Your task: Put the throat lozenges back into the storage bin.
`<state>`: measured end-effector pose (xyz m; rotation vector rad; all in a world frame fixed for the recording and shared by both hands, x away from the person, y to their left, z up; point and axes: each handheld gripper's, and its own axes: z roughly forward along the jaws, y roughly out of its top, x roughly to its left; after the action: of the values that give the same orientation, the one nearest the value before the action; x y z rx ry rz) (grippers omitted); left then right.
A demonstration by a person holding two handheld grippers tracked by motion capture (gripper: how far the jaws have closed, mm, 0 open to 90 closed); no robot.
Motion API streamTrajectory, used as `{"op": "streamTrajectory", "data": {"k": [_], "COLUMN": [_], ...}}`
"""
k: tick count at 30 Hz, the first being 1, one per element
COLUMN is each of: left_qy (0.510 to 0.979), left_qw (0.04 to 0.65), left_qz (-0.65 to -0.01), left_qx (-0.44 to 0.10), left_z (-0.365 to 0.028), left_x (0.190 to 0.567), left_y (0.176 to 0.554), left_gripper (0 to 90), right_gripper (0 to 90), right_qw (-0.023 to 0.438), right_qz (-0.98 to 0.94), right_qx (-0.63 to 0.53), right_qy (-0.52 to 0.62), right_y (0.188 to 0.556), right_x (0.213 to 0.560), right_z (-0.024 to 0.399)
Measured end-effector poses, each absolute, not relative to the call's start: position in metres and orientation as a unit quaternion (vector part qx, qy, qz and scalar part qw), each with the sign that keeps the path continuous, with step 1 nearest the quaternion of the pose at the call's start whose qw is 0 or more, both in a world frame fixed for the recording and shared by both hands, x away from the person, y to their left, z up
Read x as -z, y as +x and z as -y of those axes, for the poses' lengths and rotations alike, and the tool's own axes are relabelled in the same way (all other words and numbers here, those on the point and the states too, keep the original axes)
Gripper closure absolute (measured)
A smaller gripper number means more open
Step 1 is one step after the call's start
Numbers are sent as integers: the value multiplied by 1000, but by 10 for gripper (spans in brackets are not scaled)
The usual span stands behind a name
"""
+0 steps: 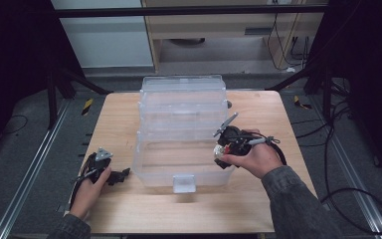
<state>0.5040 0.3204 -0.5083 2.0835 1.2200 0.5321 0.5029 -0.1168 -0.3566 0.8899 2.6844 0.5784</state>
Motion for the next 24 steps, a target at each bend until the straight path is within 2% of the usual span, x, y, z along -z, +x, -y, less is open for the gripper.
{"op": "streamTrajectory", "data": {"k": [24], "left_qy": [796], "left_qw": [328], "left_qz": [-466], "left_qx": [-203], "left_z": [-320], "left_x": [508], "left_y": [504], "left_gripper": [0], "right_gripper": [208], "right_qw": [108], "right_qz": [-920], "right_qx": [-194], "right_qy": [323], "right_y": [509], "right_x": [372], "right_z": [115]}}
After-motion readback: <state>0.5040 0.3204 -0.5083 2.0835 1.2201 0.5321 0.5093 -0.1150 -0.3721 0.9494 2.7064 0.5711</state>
